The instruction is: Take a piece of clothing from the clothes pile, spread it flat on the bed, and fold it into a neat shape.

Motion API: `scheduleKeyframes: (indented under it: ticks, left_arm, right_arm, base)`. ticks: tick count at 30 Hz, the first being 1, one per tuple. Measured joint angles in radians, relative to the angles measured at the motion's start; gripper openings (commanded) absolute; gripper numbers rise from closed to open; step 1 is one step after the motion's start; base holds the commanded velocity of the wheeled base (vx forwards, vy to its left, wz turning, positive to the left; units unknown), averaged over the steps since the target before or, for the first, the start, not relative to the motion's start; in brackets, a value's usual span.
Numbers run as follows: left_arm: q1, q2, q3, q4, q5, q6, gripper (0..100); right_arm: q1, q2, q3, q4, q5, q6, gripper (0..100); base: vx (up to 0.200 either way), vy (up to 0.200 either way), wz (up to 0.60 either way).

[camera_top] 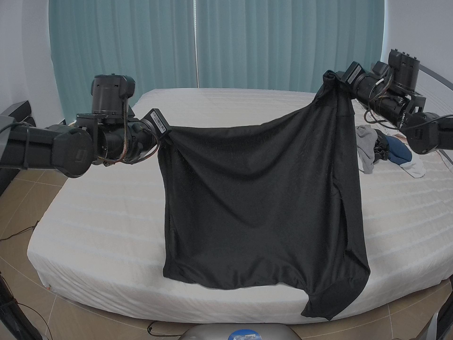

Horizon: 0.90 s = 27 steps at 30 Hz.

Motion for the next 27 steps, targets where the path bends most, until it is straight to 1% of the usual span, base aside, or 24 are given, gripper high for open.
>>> scheduleKeyframes:
  ticks: [8,15,16,17,18,27]
  left_arm:
    - [0.0,0.148,-0.072,0.001,0.001,-0.026,0]
    - [0.001,0.29,-0.156,0.0,0.002,-0.077,0]
    - [0.003,0.313,-0.17,0.001,0.002,-0.081,0]
    - [0.005,0.329,-0.179,0.002,0.002,-0.083,0]
    - [0.006,0.347,-0.19,0.002,0.002,-0.085,100]
    - [0.027,0.461,-0.235,0.009,0.002,-0.112,100]
  right_arm:
    - [-0.001,0.127,0.01,-0.063,-0.01,0.013,0]
    - [-0.004,0.245,0.001,-0.116,-0.048,0.034,0]
    - [-0.004,0.266,-0.002,-0.12,-0.051,0.035,100]
    - [-0.005,0.28,-0.005,-0.123,-0.053,0.036,100]
    - [-0.006,0.297,-0.009,-0.127,-0.054,0.036,100]
    - [-0.02,0.431,-0.009,-0.13,-0.06,0.037,100]
  base:
    - [0.0,0.0,0.0]
    - [0.0,0.0,0.0]
    - [0.0,0.0,0.0]
    - [0.0,0.0,0.0]
    - [0.0,0.0,0.0]
    - [0.0,0.0,0.0]
